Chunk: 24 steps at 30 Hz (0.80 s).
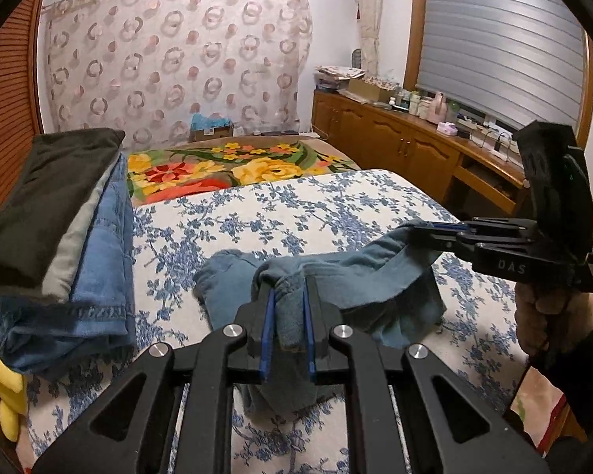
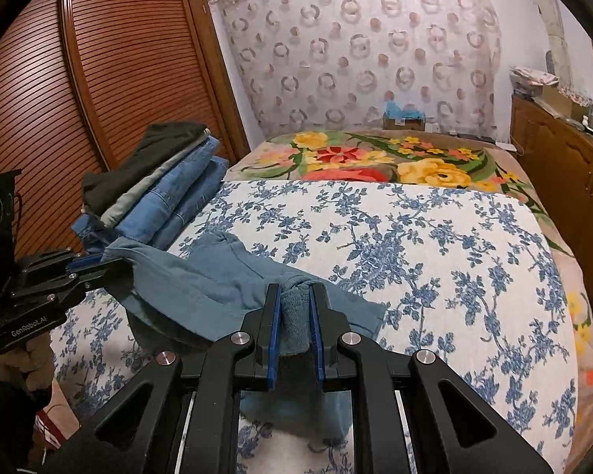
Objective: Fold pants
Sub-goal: 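Lift the folded edge with both grippers and fold it over again, then open both grippers to release the folded shorts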
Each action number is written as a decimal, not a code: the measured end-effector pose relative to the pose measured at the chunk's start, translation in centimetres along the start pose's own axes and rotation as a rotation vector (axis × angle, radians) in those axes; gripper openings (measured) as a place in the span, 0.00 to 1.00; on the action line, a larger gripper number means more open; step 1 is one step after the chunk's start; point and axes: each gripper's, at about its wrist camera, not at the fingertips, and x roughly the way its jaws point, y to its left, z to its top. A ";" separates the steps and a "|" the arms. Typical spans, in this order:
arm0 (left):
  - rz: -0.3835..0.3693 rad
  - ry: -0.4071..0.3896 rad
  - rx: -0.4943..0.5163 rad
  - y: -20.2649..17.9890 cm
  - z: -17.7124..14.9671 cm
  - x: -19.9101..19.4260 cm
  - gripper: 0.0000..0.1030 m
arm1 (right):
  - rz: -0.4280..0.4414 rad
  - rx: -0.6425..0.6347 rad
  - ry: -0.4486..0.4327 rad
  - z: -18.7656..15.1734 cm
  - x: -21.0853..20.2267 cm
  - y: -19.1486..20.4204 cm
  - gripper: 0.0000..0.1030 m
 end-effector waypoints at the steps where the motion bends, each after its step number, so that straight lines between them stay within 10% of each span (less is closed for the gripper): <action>1: 0.002 0.000 0.003 0.0 0.1 0.2 0.12 | 0.004 0.007 0.002 0.2 0.3 -0.1 0.13; 9: 0.009 0.024 -0.020 0.7 0.2 1.3 0.18 | -0.018 0.010 0.033 0.8 2.2 -0.8 0.13; 16: -0.013 0.042 -0.020 0.9 -0.7 1.4 0.54 | -0.041 -0.008 0.052 0.8 3.4 -0.6 0.13; 24: -0.014 0.081 -0.024 1.0 -2.9 1.1 0.55 | -0.063 -0.014 0.062 0.7 3.7 -0.8 0.22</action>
